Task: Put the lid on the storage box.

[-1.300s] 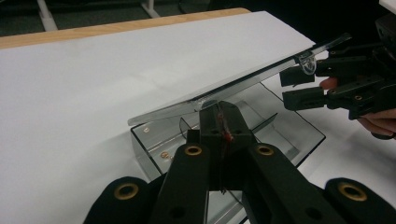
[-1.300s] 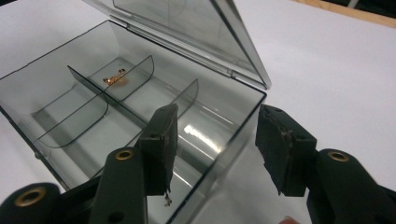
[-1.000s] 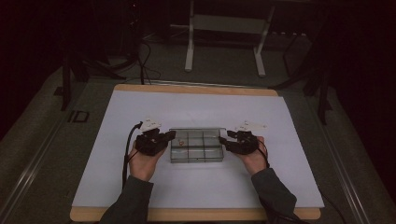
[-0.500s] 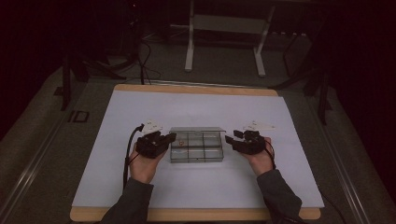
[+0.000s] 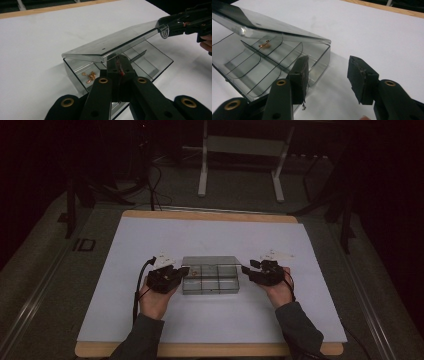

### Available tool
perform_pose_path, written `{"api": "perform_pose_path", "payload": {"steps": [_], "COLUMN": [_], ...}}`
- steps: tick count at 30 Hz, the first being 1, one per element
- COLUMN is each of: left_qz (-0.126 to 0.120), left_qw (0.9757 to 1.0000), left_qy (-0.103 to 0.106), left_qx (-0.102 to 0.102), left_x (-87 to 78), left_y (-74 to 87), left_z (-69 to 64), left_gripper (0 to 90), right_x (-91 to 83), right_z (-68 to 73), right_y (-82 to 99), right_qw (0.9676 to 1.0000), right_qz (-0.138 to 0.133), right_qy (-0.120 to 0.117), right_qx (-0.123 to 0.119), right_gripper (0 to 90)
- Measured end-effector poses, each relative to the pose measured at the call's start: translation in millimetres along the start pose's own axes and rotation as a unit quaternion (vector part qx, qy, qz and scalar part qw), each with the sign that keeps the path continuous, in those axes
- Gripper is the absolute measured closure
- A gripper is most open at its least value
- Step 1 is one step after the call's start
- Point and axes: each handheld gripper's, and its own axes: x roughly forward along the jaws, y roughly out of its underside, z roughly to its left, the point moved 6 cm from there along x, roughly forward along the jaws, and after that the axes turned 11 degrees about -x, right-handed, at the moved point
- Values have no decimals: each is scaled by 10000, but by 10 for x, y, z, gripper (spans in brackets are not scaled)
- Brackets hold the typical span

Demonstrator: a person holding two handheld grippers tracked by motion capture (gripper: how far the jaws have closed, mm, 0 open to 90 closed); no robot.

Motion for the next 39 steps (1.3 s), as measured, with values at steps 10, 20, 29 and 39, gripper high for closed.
{"api": "perform_pose_path", "payload": {"steps": [10, 20, 29, 39], "left_qz": [63, 150, 298, 416], "left_qw": [9999, 9998, 9995, 9990], "left_qy": [-83, -97, -107, -147], "left_qx": [21, 4, 14, -77], "left_x": [11, 30, 43, 44], "left_y": [80, 164, 279, 402], "left_z": [15, 35, 52, 89], "left_gripper": [893, 893, 893, 893], "right_x": [-5, -18, -15, -26], "right_z": [3, -2, 4, -8], "right_y": [-1, -7, -7, -13], "right_qw": [10000, 10000, 10000, 10000], "right_qz": [3, -12, -14, -42], "right_qy": [-17, -12, -22, -15], "right_qx": [-34, -26, -35, -25], "right_gripper": [521, 520, 519, 518]}}
